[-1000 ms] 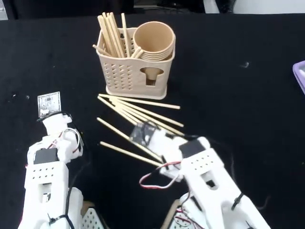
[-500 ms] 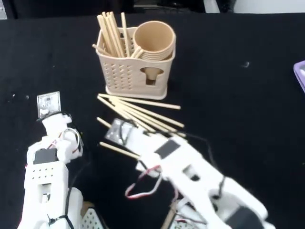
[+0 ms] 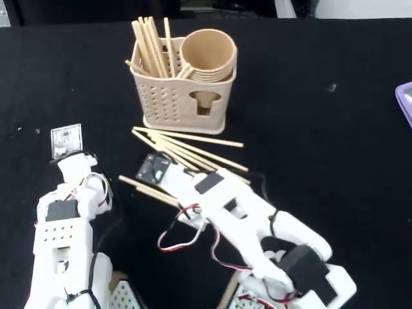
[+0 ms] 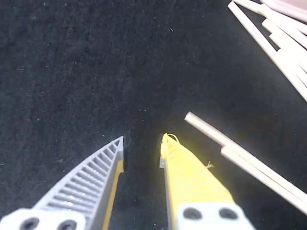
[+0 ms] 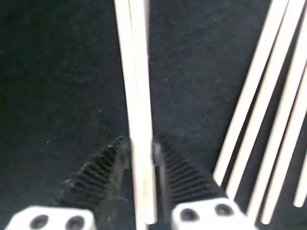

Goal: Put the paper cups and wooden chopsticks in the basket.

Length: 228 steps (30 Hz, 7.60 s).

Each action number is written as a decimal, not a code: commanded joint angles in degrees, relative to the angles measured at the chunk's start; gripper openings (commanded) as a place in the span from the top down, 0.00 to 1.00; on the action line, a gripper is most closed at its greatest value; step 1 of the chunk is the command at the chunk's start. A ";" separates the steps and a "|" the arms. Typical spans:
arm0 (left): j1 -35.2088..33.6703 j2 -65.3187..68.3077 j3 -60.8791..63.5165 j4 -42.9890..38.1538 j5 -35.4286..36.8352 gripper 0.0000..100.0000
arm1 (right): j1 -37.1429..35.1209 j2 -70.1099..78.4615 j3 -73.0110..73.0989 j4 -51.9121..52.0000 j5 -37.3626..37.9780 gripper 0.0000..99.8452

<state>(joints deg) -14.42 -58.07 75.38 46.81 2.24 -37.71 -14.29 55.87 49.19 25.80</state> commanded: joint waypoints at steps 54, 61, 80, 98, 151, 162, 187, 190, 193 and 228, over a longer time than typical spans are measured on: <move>-15.16 -1.05 -2.33 -2.81 6.24 0.87 | 3.87 -7.16 -13.14 5.19 0.97 0.99; -15.16 -1.05 -2.15 -3.16 6.24 0.87 | 4.22 -31.16 -16.84 10.20 -9.93 0.99; -14.81 -0.97 -2.07 -3.08 6.24 0.87 | 4.40 -24.31 -24.31 -53.54 -16.35 0.99; -14.81 -0.97 -1.27 -3.52 6.24 0.87 | 9.41 9.89 -50.33 -53.80 -16.26 0.99; -14.73 -1.05 -1.10 -3.52 6.24 0.87 | 9.23 10.95 -11.12 0.62 4.13 0.84; -14.73 -1.05 -1.10 -3.52 6.24 0.87 | 9.05 -9.01 -0.31 5.10 3.78 0.99; -15.08 -1.05 -1.19 -3.52 6.15 0.87 | 2.11 12.26 -19.12 0.00 -1.14 0.78; -14.99 -1.05 -1.19 -3.52 6.15 0.87 | 0.62 15.34 -19.47 -0.18 -0.44 0.79; -14.90 -1.05 -1.27 -3.52 6.15 0.87 | -0.53 17.10 -19.47 -0.44 -0.18 0.81; -14.90 -1.05 -1.27 -3.52 6.24 0.87 | -0.53 -36.18 -24.40 -4.40 -7.74 0.99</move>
<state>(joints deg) -29.19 -58.07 75.38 44.18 7.96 -37.71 -45.23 32.66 54.99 22.46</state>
